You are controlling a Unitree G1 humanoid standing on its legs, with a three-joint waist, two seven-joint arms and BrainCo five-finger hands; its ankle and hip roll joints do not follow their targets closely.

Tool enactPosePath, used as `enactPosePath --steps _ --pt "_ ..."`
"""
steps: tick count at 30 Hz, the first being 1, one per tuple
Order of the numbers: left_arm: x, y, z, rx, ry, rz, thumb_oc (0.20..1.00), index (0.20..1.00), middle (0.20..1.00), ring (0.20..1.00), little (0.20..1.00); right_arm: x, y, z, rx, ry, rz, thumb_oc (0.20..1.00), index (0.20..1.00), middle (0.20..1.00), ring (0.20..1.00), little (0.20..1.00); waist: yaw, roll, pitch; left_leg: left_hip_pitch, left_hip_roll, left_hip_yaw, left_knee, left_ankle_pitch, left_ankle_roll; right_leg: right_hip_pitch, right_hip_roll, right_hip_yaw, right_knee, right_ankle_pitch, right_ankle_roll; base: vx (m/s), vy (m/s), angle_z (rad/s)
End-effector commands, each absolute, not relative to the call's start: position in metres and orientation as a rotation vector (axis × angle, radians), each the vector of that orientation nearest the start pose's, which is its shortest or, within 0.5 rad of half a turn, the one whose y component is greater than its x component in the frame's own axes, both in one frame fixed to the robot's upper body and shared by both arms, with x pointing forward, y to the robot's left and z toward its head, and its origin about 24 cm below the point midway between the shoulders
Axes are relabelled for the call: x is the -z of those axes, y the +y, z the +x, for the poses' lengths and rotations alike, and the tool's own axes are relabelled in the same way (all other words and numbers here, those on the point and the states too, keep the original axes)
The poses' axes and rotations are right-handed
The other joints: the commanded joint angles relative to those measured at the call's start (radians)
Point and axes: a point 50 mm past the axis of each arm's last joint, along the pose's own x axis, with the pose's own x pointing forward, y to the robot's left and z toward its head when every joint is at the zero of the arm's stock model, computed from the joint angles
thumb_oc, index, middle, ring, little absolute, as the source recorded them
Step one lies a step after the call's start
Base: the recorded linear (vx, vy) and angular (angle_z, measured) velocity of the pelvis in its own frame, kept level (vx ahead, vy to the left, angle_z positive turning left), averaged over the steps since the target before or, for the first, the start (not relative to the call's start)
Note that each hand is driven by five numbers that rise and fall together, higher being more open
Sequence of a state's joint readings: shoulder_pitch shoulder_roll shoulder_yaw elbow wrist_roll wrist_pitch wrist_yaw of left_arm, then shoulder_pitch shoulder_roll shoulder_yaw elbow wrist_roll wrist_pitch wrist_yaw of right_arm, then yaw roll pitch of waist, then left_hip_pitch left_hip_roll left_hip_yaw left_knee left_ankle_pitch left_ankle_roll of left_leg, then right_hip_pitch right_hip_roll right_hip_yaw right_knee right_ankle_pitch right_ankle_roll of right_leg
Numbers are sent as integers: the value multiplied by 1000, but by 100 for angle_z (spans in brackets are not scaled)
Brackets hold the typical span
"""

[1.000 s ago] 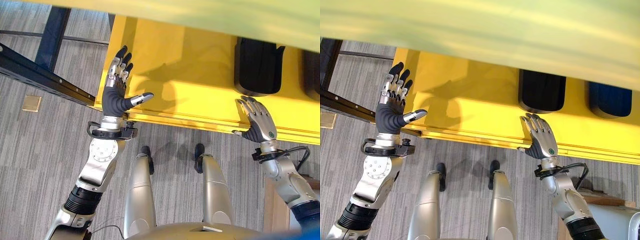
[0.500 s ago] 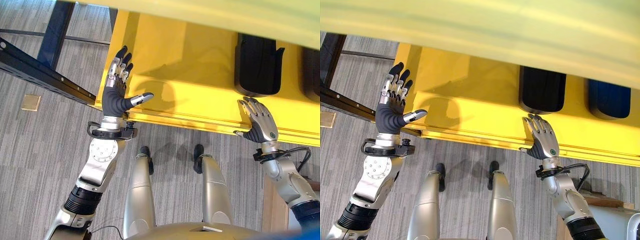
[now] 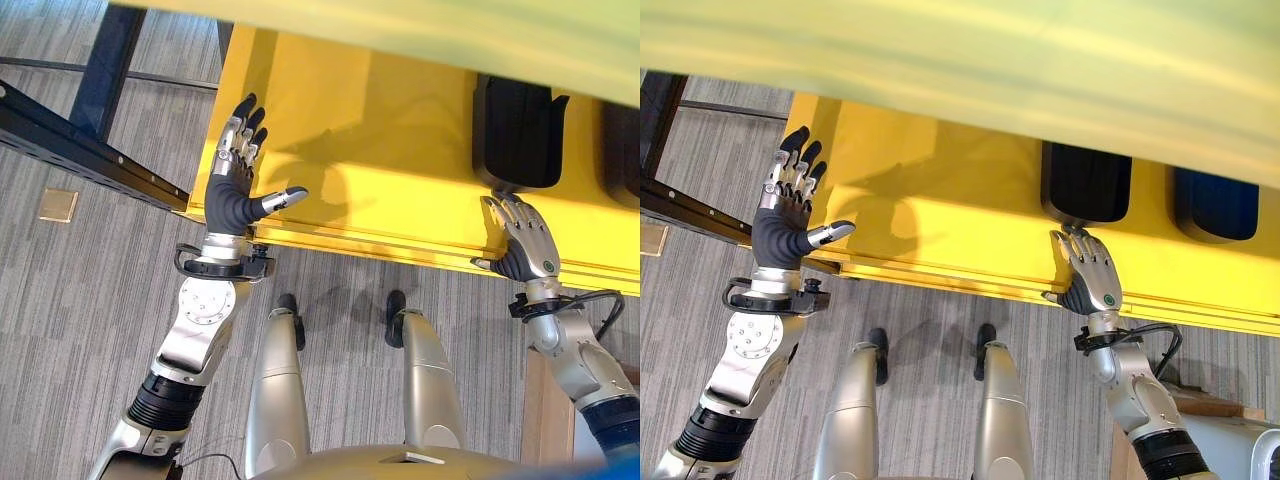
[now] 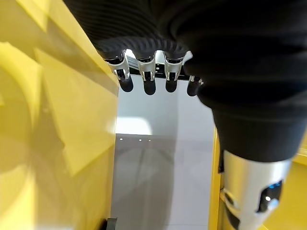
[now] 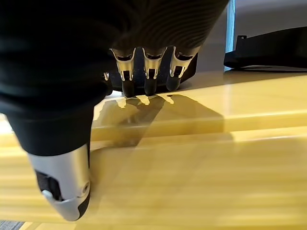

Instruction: Move parts from the plastic box to the shelf.

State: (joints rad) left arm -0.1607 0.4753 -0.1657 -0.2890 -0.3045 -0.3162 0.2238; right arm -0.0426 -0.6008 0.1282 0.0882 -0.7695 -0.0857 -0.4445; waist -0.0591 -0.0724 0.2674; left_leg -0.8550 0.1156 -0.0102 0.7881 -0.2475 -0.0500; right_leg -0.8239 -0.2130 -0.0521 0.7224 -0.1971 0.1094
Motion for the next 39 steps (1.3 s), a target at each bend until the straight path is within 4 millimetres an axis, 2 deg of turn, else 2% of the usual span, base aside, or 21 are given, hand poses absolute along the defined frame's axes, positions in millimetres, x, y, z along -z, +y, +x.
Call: enactPosePath --steps 1,13,20,32,39 --pt "-187 167 244 111 -772 1 1000 1000 1000 1000 1000 -95 -254 261 289 -348 -1362 1000 1000 1000 1000 1000 14 30 -9 -7 -13 4 -52 38 35 26 11 -60 13 32 -16 0 0 0" --pt "-186 168 244 109 -772 -6 1000 1000 1000 1000 1000 -99 -251 266 295 -374 -1347 1000 1000 1000 1000 1000 17 33 -13 -10 -13 4 -54 41 34 21 12 -60 14 34 -18 0 0 0" --pt "-186 168 244 105 -769 -5 1000 1000 1000 1000 1000 -96 -250 263 276 -361 -1344 1000 1000 1000 1000 1000 15 33 -13 -13 -14 2 -51 40 35 17 12 -59 18 34 -17 0 0 0" --pt "-184 170 244 95 -759 11 1000 1000 1000 1000 1000 -71 -249 244 175 -274 -1313 1000 1000 1000 1000 1000 5 31 -8 -11 -10 3 -54 45 33 19 12 -58 18 33 -18 0 0 0" --pt "-183 170 244 91 -755 10 1000 1000 1000 1000 1000 -56 -241 235 107 -229 -1222 1000 1000 1000 1000 1000 0 31 -7 3 -7 6 -64 53 26 28 14 -58 18 31 -21 0 0 0"
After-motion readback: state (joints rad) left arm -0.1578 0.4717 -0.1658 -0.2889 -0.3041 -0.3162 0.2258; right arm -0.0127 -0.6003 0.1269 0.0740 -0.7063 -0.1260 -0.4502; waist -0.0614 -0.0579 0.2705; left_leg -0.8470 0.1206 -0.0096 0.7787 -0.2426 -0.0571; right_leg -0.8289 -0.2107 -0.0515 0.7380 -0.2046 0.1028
